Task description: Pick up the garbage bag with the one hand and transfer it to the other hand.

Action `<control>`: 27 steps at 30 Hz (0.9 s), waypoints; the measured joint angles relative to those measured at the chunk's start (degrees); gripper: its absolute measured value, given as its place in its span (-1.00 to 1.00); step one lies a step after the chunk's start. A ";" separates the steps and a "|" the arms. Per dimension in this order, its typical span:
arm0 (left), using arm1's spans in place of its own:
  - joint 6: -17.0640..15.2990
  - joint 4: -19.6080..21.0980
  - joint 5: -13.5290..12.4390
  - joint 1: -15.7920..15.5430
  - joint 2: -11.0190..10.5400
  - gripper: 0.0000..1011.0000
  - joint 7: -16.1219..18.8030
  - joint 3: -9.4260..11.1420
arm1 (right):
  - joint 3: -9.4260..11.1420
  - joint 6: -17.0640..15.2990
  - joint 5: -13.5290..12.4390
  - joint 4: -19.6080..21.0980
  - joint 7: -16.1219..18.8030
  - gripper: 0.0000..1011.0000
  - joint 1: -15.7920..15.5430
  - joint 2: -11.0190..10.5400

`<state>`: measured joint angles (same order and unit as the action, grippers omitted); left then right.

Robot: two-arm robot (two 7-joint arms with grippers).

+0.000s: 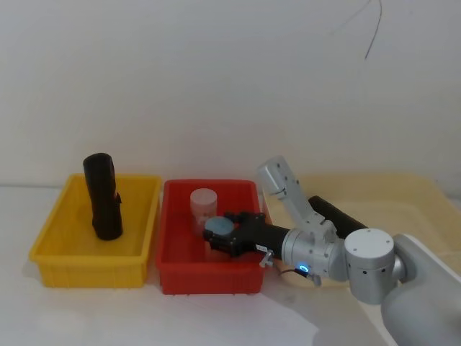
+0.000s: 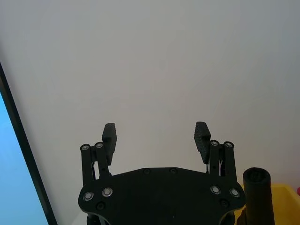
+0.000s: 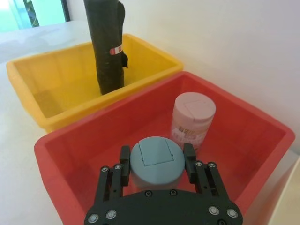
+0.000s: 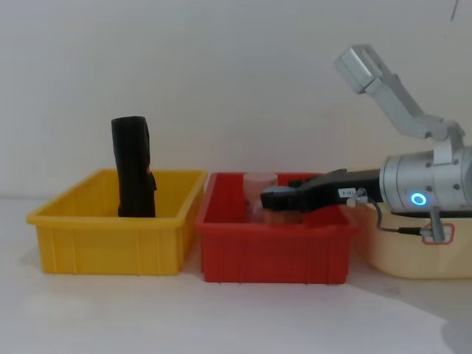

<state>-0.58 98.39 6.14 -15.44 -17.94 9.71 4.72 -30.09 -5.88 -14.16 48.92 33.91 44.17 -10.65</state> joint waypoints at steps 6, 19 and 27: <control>0.00 0.00 0.00 0.00 0.00 0.98 0.00 0.00 | 0.38 0.29 0.16 1.55 -0.84 0.31 -0.35 -0.42; 0.00 -0.01 0.00 0.00 0.00 0.98 0.00 0.01 | 3.27 1.27 -0.21 10.29 -4.43 0.31 -2.13 -3.08; 0.00 0.00 0.00 -0.01 0.00 0.98 0.00 0.00 | 6.00 1.51 0.14 15.97 -7.80 0.31 -3.52 -5.62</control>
<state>-0.58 98.39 6.15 -15.45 -17.94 9.70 4.73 -24.09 -4.37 -14.02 64.89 26.11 40.65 -16.27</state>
